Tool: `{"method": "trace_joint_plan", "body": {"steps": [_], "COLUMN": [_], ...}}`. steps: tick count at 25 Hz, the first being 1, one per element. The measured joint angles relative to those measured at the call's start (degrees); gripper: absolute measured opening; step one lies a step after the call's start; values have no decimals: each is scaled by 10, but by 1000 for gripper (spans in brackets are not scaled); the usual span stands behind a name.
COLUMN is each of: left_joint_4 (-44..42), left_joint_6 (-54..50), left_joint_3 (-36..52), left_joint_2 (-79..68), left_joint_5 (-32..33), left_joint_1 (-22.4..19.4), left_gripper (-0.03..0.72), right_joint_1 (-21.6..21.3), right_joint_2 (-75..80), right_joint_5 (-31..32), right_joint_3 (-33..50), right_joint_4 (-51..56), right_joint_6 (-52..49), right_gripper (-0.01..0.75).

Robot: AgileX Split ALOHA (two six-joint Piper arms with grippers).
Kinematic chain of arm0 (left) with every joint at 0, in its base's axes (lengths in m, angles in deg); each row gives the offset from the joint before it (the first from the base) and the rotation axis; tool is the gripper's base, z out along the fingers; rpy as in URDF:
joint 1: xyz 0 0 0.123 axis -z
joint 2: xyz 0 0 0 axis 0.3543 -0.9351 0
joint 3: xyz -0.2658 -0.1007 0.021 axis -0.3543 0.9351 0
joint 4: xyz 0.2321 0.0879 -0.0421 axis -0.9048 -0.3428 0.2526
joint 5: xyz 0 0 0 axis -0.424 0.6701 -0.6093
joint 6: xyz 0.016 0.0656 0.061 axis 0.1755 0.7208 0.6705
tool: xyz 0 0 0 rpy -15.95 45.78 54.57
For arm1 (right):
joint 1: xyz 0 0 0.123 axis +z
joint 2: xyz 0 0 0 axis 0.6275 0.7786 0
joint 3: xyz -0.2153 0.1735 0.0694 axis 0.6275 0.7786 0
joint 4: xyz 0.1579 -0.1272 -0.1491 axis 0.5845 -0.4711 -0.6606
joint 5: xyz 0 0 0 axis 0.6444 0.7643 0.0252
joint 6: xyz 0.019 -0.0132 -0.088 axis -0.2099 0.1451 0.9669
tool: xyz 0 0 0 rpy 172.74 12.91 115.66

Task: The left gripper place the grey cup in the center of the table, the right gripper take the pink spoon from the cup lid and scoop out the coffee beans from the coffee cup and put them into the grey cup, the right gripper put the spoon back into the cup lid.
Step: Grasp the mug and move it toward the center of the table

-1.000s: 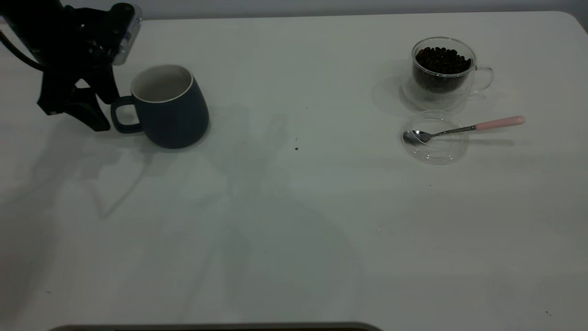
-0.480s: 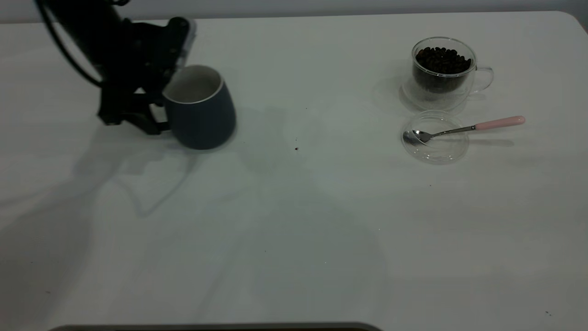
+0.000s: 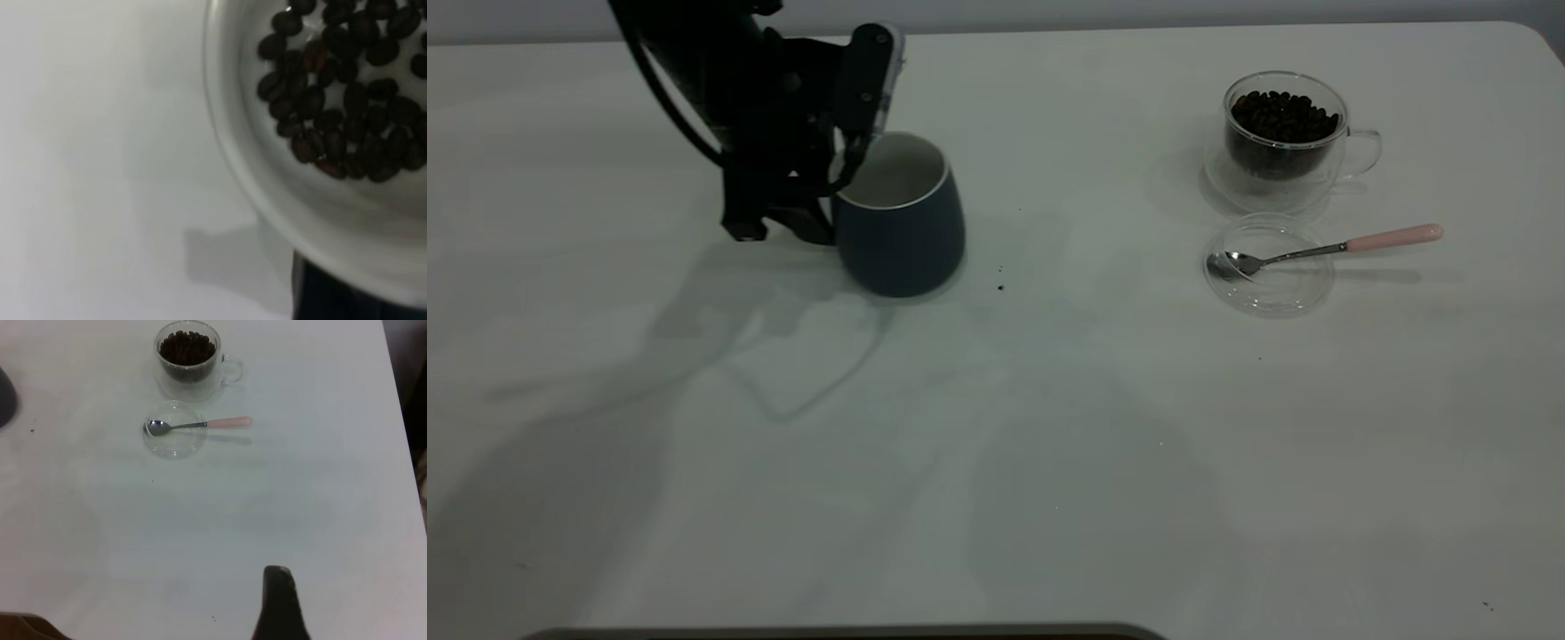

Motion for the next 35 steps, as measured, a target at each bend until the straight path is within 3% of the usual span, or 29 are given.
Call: {"method": "trace_joint_plan", "body": {"steps": [7, 26, 31, 35], "left_joint_4": [16, 57, 126, 119], "left_joint_6": [-13, -15, -15, -15], "left_joint_3": [0, 0, 0, 0], "left_joint_2": [0, 0, 0, 0], "left_joint_5": [-4, 10, -6, 0], "left_joint_1": [8, 9, 9, 9], "left_gripper": [356, 352, 423, 499], "right_joint_1": [0, 0, 0, 0], "right_joint_2": [0, 0, 0, 0], "right_joint_5": [0, 0, 0, 0], "right_joint_3": [0, 0, 0, 0], "right_joint_4": [0, 0, 0, 0], "right_joint_6": [-1, -1, -1, -1], "right_gripper": [589, 589, 589, 589]}}
